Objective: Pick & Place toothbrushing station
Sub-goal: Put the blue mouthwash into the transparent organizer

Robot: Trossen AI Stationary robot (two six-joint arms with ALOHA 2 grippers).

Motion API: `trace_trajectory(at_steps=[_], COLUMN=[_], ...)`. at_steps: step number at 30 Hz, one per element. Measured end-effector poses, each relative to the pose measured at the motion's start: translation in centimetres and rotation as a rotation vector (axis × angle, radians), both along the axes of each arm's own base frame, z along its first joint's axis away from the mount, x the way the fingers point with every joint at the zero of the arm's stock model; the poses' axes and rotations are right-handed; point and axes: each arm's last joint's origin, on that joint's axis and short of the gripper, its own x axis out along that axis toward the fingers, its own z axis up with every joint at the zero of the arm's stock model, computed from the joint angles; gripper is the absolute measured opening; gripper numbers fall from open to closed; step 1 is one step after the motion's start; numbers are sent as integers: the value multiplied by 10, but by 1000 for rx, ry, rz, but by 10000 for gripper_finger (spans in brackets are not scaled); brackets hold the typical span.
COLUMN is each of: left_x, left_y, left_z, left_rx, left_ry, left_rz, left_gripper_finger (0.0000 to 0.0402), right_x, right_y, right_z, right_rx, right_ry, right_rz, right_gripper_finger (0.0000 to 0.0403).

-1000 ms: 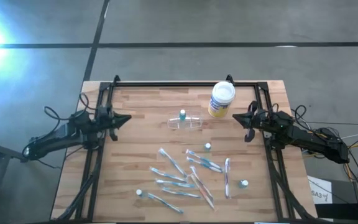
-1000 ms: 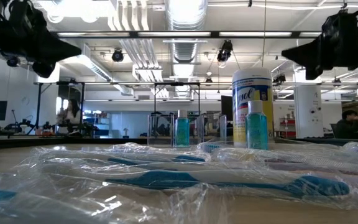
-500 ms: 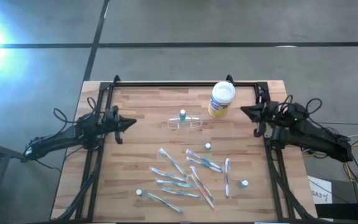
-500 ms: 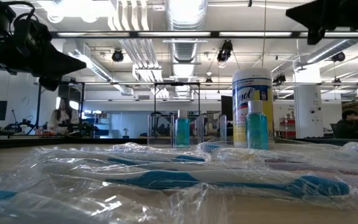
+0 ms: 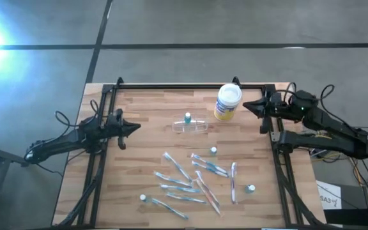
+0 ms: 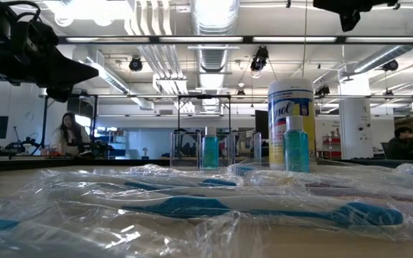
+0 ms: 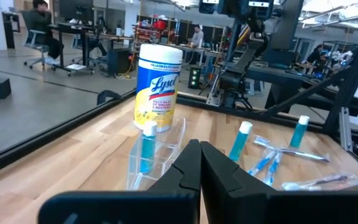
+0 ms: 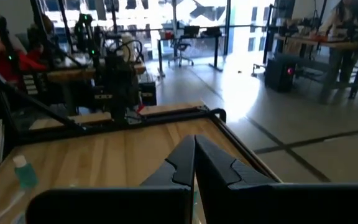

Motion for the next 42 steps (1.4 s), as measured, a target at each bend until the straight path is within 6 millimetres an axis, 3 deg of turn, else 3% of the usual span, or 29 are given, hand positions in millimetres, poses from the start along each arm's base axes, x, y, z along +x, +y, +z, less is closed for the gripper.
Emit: trace_trajectory(at_steps=[8,21,31,42], left_x=[2,2,4,7], left_y=[-2,-2,-2,-1], left_z=[-1,-2,-5,-10], left_rx=[-4,-2,7,-6], left_ry=[-43,-33,-1,62], left_rz=[-54,-53,-52,-52], left_gripper_finger=[1,2,2,5], right_x=[8,31,61,107], right_y=[-3,-9,-3,14], right_z=[30,53,53,46], right_rx=[16,144,178,342], right_ry=[185,500,625,770], right_rz=[7,47,142,152], right_gripper_finger=[8,8,9,9])
